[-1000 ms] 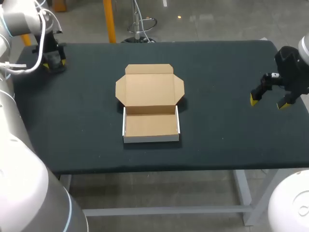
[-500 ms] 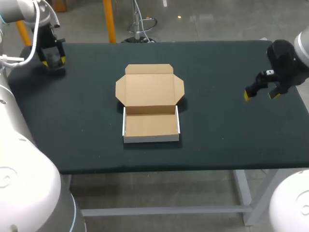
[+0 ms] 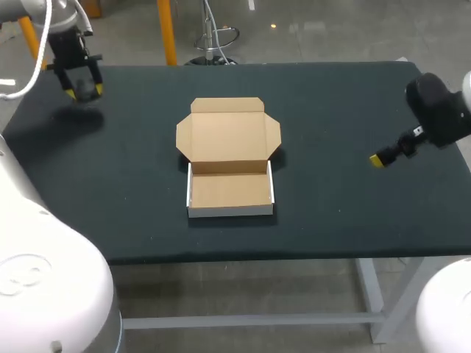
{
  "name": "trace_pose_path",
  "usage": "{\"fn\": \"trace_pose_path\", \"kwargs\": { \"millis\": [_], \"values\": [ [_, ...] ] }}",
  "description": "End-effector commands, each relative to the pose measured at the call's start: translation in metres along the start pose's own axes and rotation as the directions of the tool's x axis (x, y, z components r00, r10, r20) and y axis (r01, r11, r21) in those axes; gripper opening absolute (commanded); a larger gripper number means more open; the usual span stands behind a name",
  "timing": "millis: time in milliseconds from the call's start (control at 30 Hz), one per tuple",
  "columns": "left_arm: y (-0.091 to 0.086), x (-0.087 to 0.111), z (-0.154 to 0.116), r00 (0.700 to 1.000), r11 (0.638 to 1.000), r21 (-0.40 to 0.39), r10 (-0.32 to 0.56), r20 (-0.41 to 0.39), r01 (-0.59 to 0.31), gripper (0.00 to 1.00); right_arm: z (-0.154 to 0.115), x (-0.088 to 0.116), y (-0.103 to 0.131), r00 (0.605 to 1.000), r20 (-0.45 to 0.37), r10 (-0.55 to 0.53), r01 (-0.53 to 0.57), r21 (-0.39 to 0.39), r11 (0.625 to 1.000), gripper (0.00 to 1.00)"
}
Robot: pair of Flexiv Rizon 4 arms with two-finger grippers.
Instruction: Assemble the packaging by folding the flat box into shape, placing the metal phone stand inside, and closing the box properly
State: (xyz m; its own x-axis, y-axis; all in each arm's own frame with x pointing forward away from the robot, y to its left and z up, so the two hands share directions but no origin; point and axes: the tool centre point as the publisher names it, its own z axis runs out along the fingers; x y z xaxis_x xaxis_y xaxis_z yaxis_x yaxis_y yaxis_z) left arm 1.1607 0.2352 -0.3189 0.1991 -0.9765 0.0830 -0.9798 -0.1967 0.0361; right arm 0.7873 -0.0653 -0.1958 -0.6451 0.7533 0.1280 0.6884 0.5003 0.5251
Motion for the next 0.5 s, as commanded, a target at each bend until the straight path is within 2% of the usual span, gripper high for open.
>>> {"fn": "trace_pose_path", "kwargs": {
  "millis": [33,67,200,267,500],
  "values": [
    [0.041,0.006,-0.010,1.000,0.988,0.155,0.012,0.012,-0.014,0.00,0.004,0.001,-0.006,0.997,-0.044,-0.060,0.058,-0.055,0.997,1.00],
    [0.044,0.008,-0.011,1.000,0.987,0.157,0.024,0.009,-0.025,0.00,0.004,0.002,-0.006,0.995,-0.069,-0.079,0.076,-0.048,0.996,1.00],
    [0.055,0.012,-0.017,0.999,0.987,0.156,0.044,0.004,-0.045,0.00,0.004,0.002,-0.006,0.995,-0.069,-0.079,0.076,-0.048,0.996,1.00],
    [0.059,0.009,-0.025,0.998,0.985,0.159,0.058,0.036,-0.063,0.00,0.004,0.002,-0.006,0.995,-0.069,-0.079,0.076,-0.048,0.996,1.00],
    [0.059,0.009,-0.025,0.998,0.985,0.159,0.058,0.036,-0.063,0.00,0.004,0.002,-0.006,0.995,-0.069,-0.079,0.076,-0.048,0.996,1.00]
  ]
}}
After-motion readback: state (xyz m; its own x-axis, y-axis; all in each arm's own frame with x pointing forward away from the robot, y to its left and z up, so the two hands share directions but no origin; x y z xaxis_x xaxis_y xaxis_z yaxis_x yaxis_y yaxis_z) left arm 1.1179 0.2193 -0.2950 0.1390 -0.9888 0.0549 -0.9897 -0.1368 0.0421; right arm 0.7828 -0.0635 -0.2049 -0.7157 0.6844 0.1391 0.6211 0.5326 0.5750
